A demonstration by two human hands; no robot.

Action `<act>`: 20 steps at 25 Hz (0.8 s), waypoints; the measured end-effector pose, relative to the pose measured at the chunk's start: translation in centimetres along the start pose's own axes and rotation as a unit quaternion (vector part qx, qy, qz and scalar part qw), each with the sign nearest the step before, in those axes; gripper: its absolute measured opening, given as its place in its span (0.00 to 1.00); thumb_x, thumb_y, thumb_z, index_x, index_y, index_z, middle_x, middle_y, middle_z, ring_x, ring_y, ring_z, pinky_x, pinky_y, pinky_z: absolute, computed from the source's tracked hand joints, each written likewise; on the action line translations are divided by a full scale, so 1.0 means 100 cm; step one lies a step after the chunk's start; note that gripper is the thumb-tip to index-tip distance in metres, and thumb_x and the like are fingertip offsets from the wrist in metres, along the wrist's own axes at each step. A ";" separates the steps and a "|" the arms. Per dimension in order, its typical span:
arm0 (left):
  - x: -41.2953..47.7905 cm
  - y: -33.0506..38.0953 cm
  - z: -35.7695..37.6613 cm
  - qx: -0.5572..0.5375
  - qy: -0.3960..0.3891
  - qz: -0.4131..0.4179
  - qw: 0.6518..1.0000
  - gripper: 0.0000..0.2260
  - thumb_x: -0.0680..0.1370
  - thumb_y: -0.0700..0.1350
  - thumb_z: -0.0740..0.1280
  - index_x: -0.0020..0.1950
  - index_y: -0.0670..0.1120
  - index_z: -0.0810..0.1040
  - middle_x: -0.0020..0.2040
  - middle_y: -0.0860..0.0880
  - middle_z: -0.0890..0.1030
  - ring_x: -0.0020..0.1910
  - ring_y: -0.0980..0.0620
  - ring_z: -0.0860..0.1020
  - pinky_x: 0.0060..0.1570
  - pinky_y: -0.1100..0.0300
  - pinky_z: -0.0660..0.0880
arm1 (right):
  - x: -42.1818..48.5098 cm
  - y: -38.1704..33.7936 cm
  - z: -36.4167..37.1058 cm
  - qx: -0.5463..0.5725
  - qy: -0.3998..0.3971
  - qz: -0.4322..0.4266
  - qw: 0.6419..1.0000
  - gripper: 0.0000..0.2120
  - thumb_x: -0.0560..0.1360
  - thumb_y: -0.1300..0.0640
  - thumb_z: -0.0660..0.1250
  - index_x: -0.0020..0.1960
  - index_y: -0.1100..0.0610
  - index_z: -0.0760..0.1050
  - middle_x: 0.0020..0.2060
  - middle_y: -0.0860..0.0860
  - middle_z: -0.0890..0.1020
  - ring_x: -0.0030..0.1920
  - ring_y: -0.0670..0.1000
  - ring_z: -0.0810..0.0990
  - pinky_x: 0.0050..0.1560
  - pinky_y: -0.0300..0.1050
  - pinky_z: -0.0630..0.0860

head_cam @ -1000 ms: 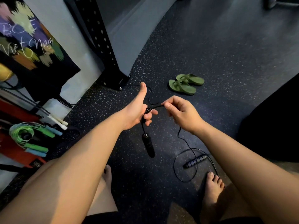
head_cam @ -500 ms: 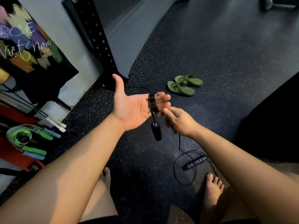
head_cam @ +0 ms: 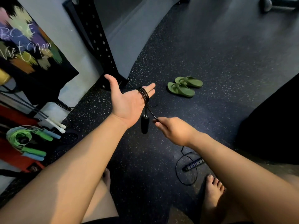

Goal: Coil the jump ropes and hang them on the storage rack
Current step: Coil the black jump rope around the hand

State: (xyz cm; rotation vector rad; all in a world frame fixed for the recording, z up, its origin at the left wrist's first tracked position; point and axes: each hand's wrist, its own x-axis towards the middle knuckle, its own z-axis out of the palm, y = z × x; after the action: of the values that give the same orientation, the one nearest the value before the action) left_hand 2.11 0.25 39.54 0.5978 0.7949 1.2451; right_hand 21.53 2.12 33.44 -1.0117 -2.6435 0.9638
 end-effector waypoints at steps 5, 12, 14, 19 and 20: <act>0.007 -0.008 -0.007 0.174 0.086 -0.047 0.980 0.64 0.60 0.82 0.36 0.79 0.37 0.63 0.79 0.41 0.67 0.79 0.49 0.63 0.79 0.38 0.38 | -0.001 -0.009 -0.016 0.068 0.057 -0.042 0.995 0.13 0.83 0.48 0.61 0.47 0.55 0.78 0.32 0.49 0.78 0.32 0.48 0.75 0.35 0.43 0.69; 0.001 -0.027 -0.007 0.353 -0.038 -0.166 0.920 0.59 0.68 0.79 0.29 0.67 0.40 0.80 0.68 0.42 0.81 0.72 0.50 0.74 0.81 0.44 0.49 | 0.003 0.000 -0.036 0.078 0.147 -0.033 0.985 0.12 0.81 0.46 0.65 0.44 0.50 0.81 0.27 0.42 0.75 0.29 0.41 0.73 0.30 0.35 0.65; -0.002 -0.026 -0.003 0.346 -0.071 -0.186 0.917 0.59 0.67 0.79 0.30 0.67 0.40 0.79 0.64 0.40 0.83 0.68 0.47 0.78 0.80 0.42 0.52 | 0.005 0.007 -0.036 0.070 0.162 -0.014 0.984 0.12 0.80 0.43 0.65 0.45 0.49 0.81 0.30 0.43 0.79 0.31 0.42 0.75 0.33 0.45 0.73; -0.008 -0.024 0.011 0.385 -0.108 -0.218 0.890 0.61 0.67 0.78 0.27 0.56 0.34 0.83 0.51 0.36 0.86 0.56 0.40 0.83 0.75 0.43 0.60 | 0.008 0.015 -0.037 0.110 0.202 0.049 0.972 0.18 0.72 0.31 0.65 0.46 0.44 0.81 0.37 0.43 0.83 0.37 0.45 0.80 0.40 0.52 0.78; -0.009 -0.024 0.014 0.382 -0.108 -0.219 0.891 0.61 0.67 0.78 0.27 0.52 0.35 0.84 0.49 0.34 0.85 0.52 0.40 0.84 0.73 0.43 0.63 | 0.009 0.016 -0.038 0.120 0.203 0.057 0.970 0.18 0.72 0.31 0.66 0.45 0.45 0.81 0.35 0.43 0.83 0.36 0.44 0.79 0.39 0.50 0.76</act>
State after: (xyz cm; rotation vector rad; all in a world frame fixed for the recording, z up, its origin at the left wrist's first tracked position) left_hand 4.55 -1.17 38.69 1.0957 1.1542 0.4030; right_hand 23.01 5.56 35.38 -1.1669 -2.1017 0.9496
